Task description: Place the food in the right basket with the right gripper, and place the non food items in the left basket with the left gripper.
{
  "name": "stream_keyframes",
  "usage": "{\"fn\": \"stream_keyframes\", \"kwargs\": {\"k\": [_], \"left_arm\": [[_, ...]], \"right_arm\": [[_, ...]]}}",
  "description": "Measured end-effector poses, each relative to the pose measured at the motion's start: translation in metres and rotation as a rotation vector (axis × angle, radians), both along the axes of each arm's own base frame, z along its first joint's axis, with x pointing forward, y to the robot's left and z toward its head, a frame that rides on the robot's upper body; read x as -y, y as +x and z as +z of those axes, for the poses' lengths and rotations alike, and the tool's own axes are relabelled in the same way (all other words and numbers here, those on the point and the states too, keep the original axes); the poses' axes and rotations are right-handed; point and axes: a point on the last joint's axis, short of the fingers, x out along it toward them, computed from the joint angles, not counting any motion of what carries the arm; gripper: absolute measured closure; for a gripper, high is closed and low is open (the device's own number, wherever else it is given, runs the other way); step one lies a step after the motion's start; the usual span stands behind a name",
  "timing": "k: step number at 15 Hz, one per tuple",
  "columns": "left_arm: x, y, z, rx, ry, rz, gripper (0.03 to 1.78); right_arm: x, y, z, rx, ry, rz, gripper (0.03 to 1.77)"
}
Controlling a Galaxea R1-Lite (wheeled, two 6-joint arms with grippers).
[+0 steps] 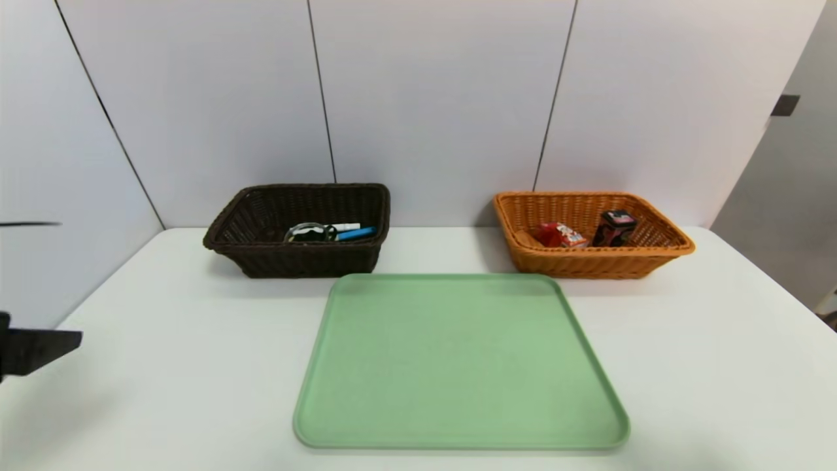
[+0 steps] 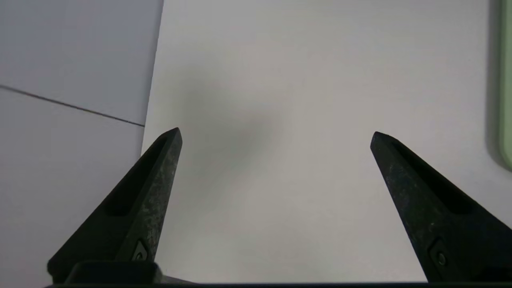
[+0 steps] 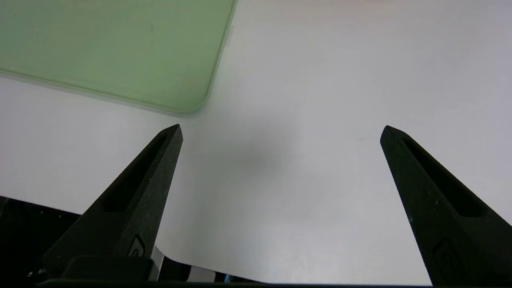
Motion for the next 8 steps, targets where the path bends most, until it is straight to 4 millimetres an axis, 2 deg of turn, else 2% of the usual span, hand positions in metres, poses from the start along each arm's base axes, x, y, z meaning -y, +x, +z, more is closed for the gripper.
{"fn": "stream_keyframes", "kwargs": {"k": [4,8], "left_arm": [[-0.018,-0.053,-0.031,0.075,0.004,0.097,0.13],[-0.023,-0.1,-0.063,0.115,0.034,0.159,0.12]], "right_arm": [[0.007,-0.03,-0.019,0.046,0.012,-0.066,0.09],[0.01,-0.055,-0.043,0.087,0.017,-0.115,0.09]]}}
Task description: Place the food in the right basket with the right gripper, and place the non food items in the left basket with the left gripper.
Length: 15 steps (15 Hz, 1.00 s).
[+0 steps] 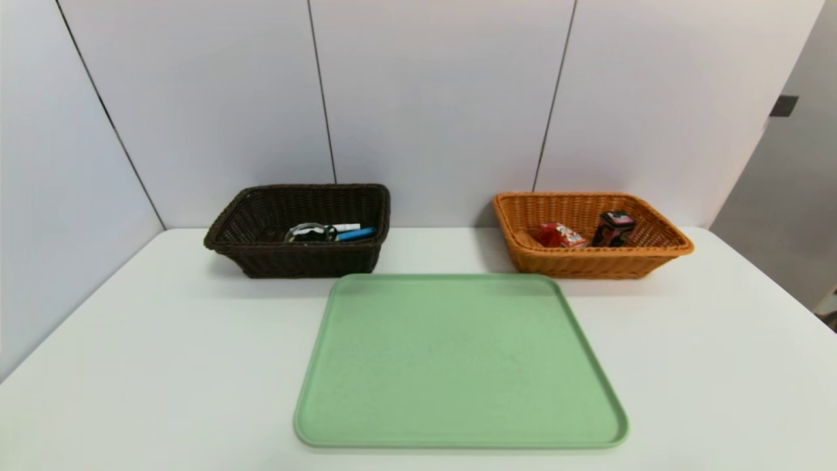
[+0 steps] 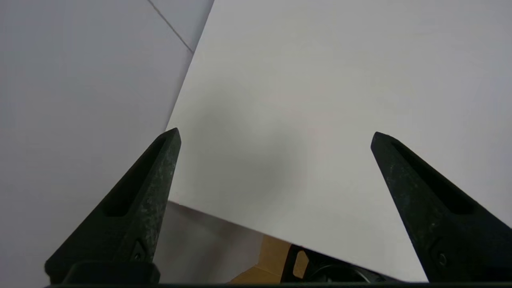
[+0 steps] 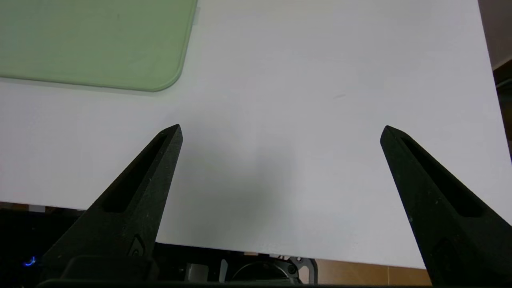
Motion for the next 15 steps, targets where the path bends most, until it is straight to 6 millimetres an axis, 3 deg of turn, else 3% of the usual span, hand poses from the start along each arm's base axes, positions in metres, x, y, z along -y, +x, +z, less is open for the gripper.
{"fn": "stream_keyframes", "kwargs": {"k": [6,15], "left_arm": [[0.0,-0.036,-0.045,0.022,0.006,0.025,0.12],[0.003,-0.06,-0.094,0.097,0.056,-0.105,0.12]], "right_arm": [[0.0,-0.024,-0.035,0.039,-0.022,-0.023,0.09],[-0.002,-0.048,-0.071,0.152,-0.086,-0.011,0.09]]}}
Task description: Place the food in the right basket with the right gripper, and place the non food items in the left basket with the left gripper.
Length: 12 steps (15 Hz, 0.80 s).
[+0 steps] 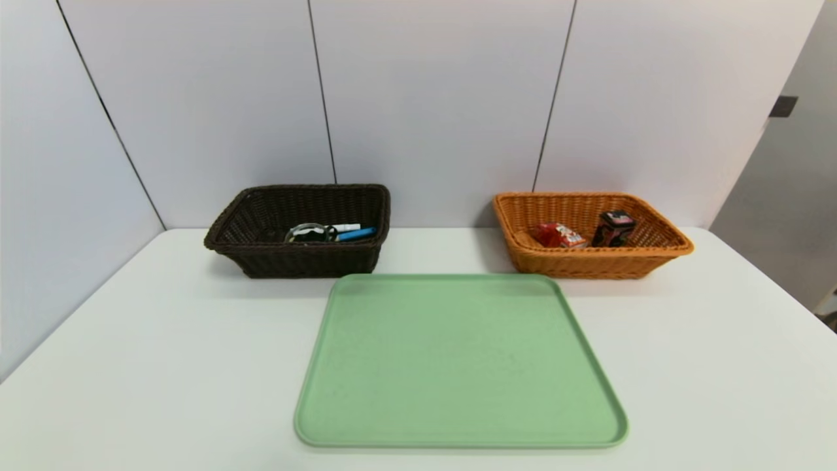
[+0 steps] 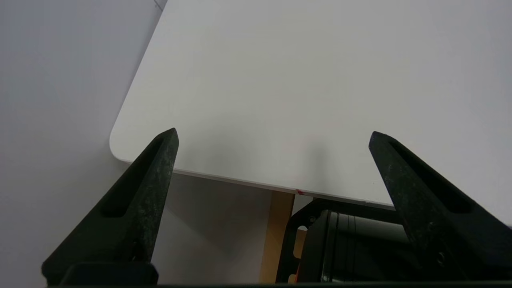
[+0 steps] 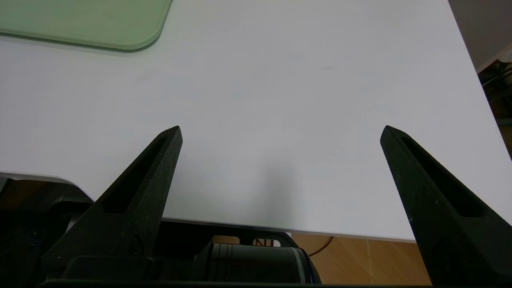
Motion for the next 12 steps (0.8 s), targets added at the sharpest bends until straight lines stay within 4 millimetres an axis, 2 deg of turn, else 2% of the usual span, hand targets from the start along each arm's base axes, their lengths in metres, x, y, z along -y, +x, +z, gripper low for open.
{"fn": "stream_keyframes", "kwargs": {"k": [3,8,10,12], "left_arm": [[0.001,0.008,-0.01,0.122,0.004,-0.035,0.12],[0.003,0.043,-0.029,0.436,-0.013,-0.154,0.12],[0.006,0.046,-0.022,0.575,-0.021,-0.251,0.12],[0.006,0.047,-0.026,0.566,-0.063,-0.269,0.12]], "right_arm": [[0.0,0.003,-0.021,0.099,-0.011,-0.025,0.09],[0.001,0.03,-0.042,0.328,-0.059,-0.064,0.09],[0.0,0.038,-0.054,0.346,-0.061,-0.042,0.09],[-0.001,0.041,-0.06,0.343,-0.034,0.022,0.09]]}}
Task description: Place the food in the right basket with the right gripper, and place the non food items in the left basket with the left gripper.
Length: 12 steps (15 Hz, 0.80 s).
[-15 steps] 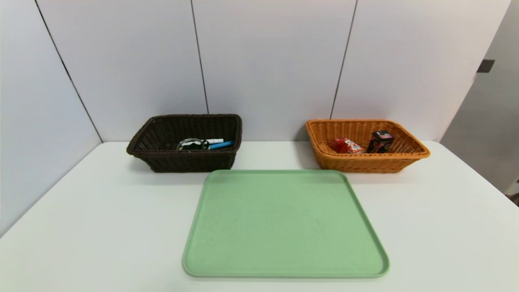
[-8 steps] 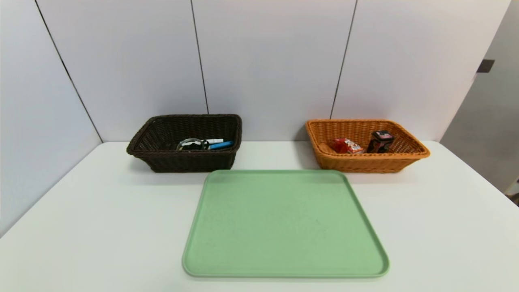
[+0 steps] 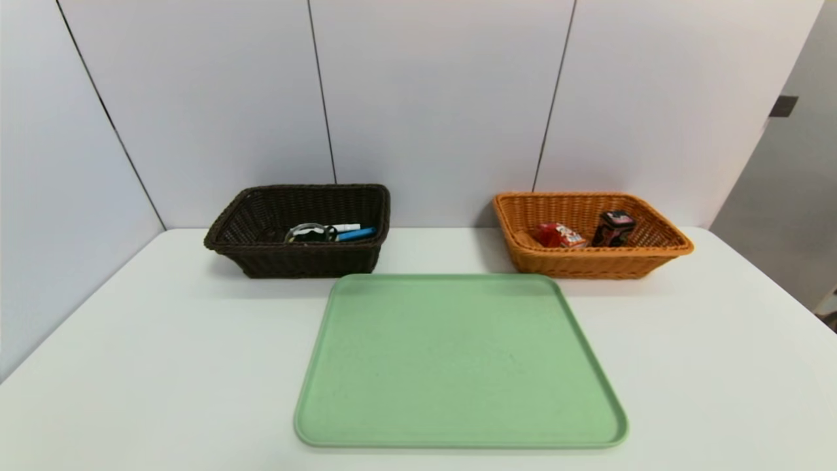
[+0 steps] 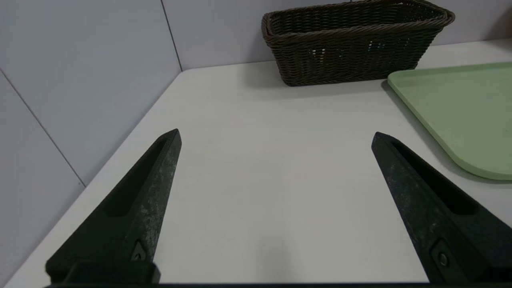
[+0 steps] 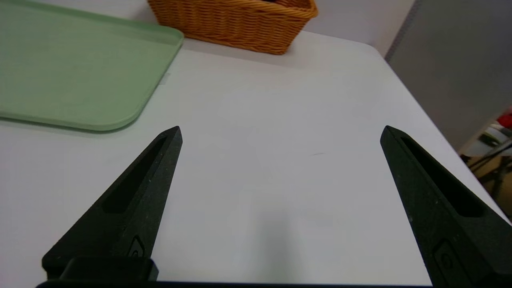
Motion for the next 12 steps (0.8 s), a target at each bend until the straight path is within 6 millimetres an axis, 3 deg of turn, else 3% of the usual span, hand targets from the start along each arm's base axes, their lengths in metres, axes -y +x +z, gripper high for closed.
{"fn": "stream_keyframes", "kwargs": {"k": [12], "left_arm": [[0.0003,0.0013,-0.0094,-0.081,-0.096,-0.024,0.12]], "right_arm": [[-0.0008,0.0031,-0.01,-0.038,0.125,0.03,0.09]]}}
